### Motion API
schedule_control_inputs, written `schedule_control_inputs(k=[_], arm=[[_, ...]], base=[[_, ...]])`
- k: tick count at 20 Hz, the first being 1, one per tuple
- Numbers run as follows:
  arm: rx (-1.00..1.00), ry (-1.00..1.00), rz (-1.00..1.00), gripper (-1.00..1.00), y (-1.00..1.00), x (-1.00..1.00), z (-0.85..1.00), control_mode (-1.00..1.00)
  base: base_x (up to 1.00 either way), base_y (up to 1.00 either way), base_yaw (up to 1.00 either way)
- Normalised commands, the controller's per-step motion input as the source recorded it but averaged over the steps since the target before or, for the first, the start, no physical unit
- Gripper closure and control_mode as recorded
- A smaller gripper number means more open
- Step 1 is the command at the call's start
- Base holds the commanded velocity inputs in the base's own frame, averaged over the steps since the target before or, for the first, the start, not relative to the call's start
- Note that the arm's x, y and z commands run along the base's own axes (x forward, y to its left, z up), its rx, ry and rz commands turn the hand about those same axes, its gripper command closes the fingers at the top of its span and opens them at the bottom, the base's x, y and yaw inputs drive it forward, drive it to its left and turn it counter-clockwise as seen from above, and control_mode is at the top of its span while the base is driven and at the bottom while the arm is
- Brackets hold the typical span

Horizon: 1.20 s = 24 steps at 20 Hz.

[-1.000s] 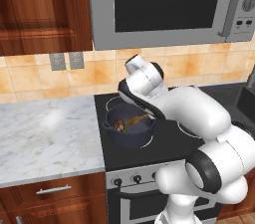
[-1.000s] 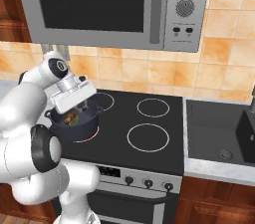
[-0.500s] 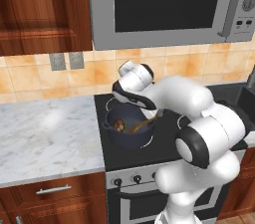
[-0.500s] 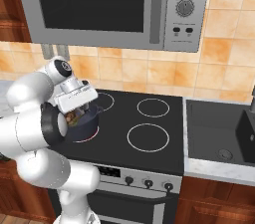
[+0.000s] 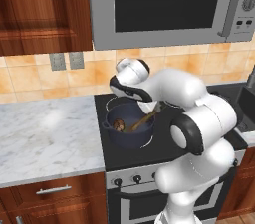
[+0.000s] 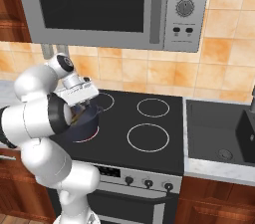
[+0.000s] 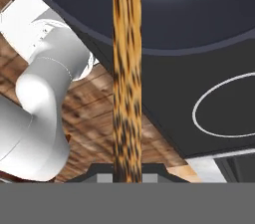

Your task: Put the potato and lemon wedge in the pot. Retrieve the spatula and lightly stir the vegetables in the pot.

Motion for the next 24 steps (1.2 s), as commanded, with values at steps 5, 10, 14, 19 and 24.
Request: schedule_control_inputs(k=[5, 10, 14, 19, 24], arm=[[0.0, 0.0, 0.0, 1.0, 0.0, 0.36, 0.0, -1.0], [0.0, 0.0, 0.0, 1.0, 0.03, 0.21, 0.0, -1.0], [0.02, -0.1, 0.01, 1.0, 0.27, -0.11, 0.0, -1.0], [0.02, -0.14, 0.03, 1.0, 0.11, -0.08, 0.04, -1.0], [0.0, -0.07, 0.0, 1.0, 0.0, 0.0, -0.05, -1.0]], base=[[0.0, 0.0, 0.0], [0.0, 0.0, 0.0], [0.0, 0.0, 0.0], [0.0, 0.0, 0.0], [0.0, 0.0, 0.0]])
